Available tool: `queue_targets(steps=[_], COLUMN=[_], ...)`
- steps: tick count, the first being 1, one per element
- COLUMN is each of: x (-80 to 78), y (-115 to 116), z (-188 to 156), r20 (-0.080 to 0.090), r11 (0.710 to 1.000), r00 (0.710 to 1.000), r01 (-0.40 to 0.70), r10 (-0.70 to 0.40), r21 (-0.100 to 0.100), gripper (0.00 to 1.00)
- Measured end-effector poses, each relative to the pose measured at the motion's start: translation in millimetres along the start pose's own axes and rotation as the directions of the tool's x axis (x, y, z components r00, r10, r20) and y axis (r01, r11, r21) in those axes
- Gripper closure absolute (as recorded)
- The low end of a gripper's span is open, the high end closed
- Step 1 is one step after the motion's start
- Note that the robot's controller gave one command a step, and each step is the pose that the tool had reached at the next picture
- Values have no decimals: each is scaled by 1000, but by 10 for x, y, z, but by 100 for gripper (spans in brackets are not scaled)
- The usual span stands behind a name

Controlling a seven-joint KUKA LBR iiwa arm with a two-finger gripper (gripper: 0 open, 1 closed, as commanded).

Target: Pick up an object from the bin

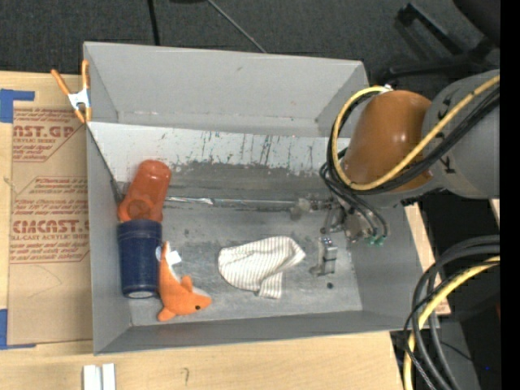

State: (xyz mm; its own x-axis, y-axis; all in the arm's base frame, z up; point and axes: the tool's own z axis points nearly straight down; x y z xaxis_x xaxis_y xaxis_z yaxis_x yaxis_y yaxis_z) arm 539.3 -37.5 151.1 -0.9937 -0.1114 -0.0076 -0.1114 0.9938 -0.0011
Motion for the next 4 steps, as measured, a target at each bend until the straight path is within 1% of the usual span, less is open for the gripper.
queue_targets(steps=[1,2,3,4], x=[93,231,231,-255], y=[306,489,489,422], z=[495,804,804,-574], r20=[-5,-4,-4,-4], r11=[1000,1000,1000,1000], r00=[1000,1000,1000,1000], r01=[-11,-21,-21,23], r10=[11,21,21,-23], r21=[-2,-2,-1,-1], gripper=[0,100,100,100])
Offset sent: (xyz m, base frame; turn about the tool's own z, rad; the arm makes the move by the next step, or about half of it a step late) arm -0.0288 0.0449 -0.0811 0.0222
